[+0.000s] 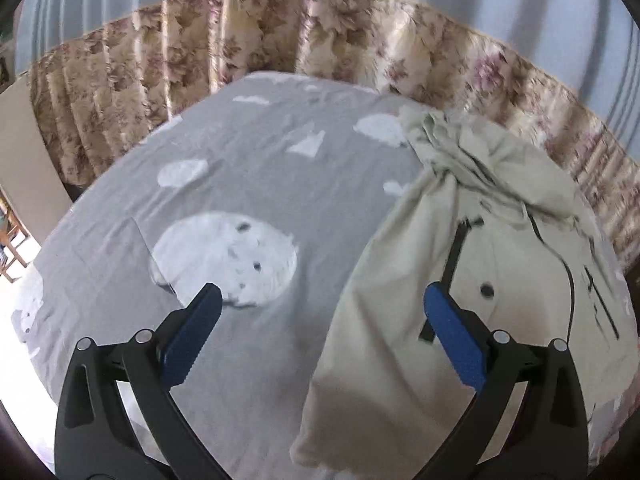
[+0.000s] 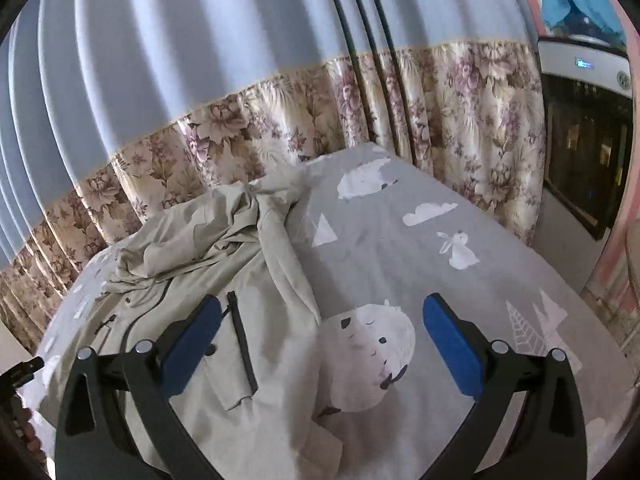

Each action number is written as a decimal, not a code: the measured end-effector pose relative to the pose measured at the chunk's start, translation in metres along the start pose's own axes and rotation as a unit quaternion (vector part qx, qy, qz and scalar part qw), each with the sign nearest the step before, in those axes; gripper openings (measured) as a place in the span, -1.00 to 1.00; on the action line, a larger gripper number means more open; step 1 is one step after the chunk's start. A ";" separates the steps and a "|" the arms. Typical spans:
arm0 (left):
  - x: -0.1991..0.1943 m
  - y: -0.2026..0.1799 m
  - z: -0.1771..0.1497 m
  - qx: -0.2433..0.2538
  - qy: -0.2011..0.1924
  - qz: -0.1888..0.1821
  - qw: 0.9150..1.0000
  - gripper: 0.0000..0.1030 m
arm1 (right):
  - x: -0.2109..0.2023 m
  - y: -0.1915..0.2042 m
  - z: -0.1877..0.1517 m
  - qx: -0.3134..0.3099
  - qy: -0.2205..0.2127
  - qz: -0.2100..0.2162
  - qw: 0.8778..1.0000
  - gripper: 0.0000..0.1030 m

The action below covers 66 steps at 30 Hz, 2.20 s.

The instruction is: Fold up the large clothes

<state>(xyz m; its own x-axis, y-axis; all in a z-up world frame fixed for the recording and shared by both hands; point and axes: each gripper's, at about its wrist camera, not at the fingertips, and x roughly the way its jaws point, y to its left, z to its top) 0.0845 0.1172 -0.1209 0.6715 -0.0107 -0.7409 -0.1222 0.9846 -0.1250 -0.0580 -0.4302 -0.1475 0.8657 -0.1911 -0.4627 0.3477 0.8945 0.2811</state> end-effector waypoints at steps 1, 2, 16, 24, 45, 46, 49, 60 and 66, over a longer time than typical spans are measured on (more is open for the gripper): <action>0.001 -0.001 -0.003 0.001 0.002 -0.006 1.000 0.94 | 0.002 0.002 0.000 -0.004 0.003 -0.010 1.000 0.95; 0.001 -0.003 -0.006 0.001 0.004 -0.013 1.000 0.94 | 0.006 0.003 -0.002 -0.006 0.011 -0.018 1.000 0.94; 0.011 -0.047 -0.029 0.091 0.016 -0.042 0.995 0.94 | -0.010 0.014 -0.054 -0.078 0.052 0.004 0.996 0.81; 0.014 -0.059 -0.026 0.115 0.028 -0.037 0.992 0.94 | -0.004 0.011 -0.063 -0.055 0.094 0.017 0.994 0.55; 0.007 -0.036 -0.030 0.086 0.052 -0.085 0.991 0.11 | -0.011 0.020 -0.069 -0.070 0.162 0.043 0.983 -0.22; 0.006 -0.034 -0.031 0.086 0.054 -0.074 0.992 0.14 | -0.013 0.021 -0.069 -0.068 0.163 0.042 0.983 -0.22; 0.002 -0.016 -0.030 0.077 0.055 -0.040 0.995 0.31 | -0.021 0.019 -0.068 -0.067 0.159 0.035 0.984 -0.10; 0.004 -0.023 -0.046 0.082 0.082 -0.079 0.990 0.31 | -0.011 0.014 -0.073 -0.041 0.189 0.041 0.980 -0.13; 0.003 -0.019 -0.035 0.072 0.097 -0.117 0.986 -0.45 | -0.003 0.026 -0.072 -0.063 0.196 0.065 0.976 -0.73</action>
<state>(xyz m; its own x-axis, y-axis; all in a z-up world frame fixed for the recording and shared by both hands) 0.0635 0.0924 -0.1436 0.5153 -0.2597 -0.8167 0.1346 0.9657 -0.2222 -0.0774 -0.3772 -0.1993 0.6869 0.0750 -0.7228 0.1754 0.9481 0.2651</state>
